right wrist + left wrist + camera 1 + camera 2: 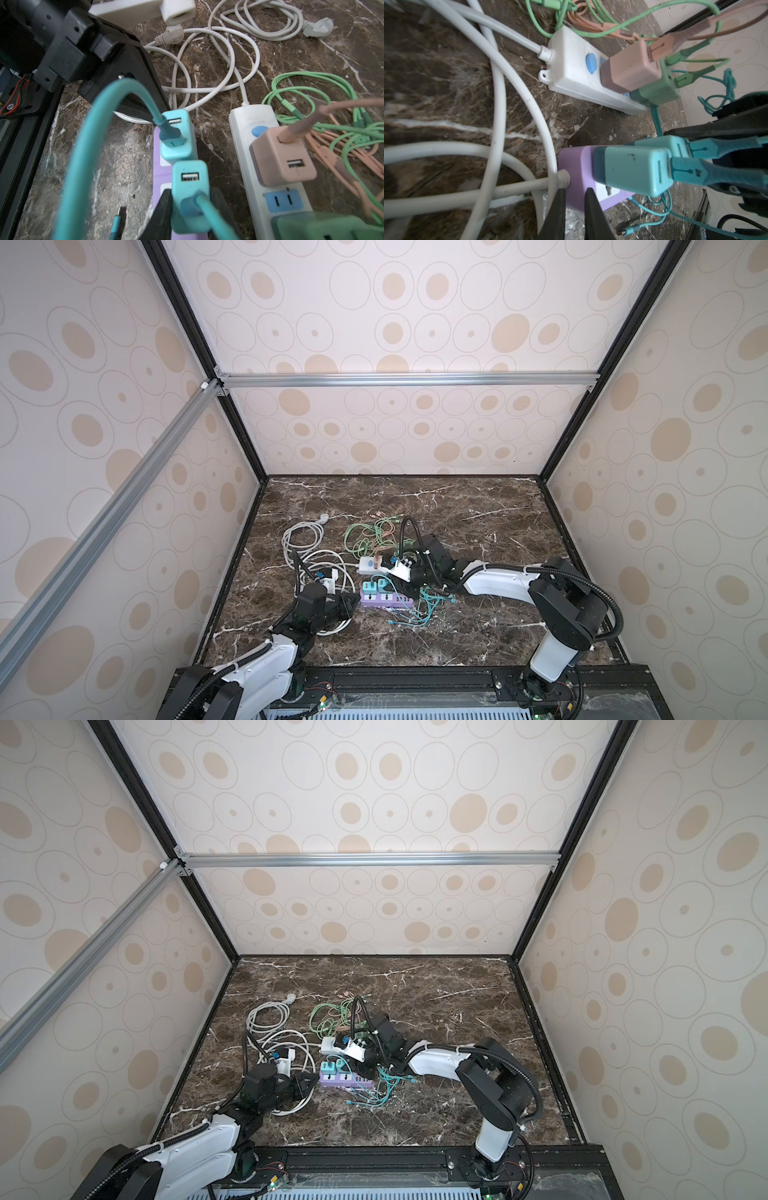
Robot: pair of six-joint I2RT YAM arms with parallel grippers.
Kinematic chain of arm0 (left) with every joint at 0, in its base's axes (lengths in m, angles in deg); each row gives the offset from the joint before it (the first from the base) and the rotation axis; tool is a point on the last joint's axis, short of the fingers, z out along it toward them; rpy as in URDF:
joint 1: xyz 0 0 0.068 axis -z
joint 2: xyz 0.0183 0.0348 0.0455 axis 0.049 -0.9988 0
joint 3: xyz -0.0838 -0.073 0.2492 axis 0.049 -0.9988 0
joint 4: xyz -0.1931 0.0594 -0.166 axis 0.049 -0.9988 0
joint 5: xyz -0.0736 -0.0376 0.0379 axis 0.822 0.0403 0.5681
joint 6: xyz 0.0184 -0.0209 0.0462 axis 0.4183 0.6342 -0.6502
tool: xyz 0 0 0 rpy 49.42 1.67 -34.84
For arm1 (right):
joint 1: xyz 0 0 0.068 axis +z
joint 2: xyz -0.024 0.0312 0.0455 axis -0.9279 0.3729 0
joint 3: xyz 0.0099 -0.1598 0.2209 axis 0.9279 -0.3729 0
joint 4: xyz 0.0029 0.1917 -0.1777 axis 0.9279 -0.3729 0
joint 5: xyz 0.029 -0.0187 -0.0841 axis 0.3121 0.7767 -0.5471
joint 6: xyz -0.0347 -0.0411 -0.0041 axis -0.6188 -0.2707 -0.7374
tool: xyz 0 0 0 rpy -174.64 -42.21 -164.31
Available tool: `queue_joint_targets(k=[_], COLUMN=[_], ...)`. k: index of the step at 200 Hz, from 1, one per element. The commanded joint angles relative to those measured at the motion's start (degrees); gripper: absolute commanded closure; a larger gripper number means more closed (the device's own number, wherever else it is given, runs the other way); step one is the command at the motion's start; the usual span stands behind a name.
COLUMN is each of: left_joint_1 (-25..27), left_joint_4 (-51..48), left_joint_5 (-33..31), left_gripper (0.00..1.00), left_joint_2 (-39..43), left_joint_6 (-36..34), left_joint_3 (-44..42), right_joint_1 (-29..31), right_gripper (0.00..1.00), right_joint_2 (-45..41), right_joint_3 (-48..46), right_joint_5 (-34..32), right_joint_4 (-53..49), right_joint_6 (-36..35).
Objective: Insert the plug
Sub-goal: 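Press the teal charger prongs down into the purple strip socket with the right gripper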
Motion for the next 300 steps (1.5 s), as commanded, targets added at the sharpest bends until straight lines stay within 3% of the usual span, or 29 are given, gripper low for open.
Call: queue_joint_targets(k=[1,160,261,300], left_joint_1=[-0.6,-1.5,-2.3,-2.5], left_joint_4=[-1.3,-5.8,-7.9,-7.9], left_joint_5=[-0.4,-0.6,-0.6,-0.6], left_gripper=[0.83,0.82,0.82,0.82], left_joint_2=[0.6,5.1,7.3,7.7], left_joint_6=[-1.0,-1.6,-1.4,-1.1], left_joint_3=[-0.4,1.0,1.5,1.4], right_joint_1=[0.4,-0.7,-0.8,-0.7], right_gripper=[0.96,0.98,0.86,0.79], right_joint_2=[4.2,5.7,4.7,4.5], right_joint_3=[-1.9,-9.5,-16.3,-15.8], right_joint_5=[-7.2,-8.4,-9.8,-11.4], right_joint_4=[-7.2,1.6,11.3,10.4], right_joint_6=[-1.6,3.3,8.5,7.8])
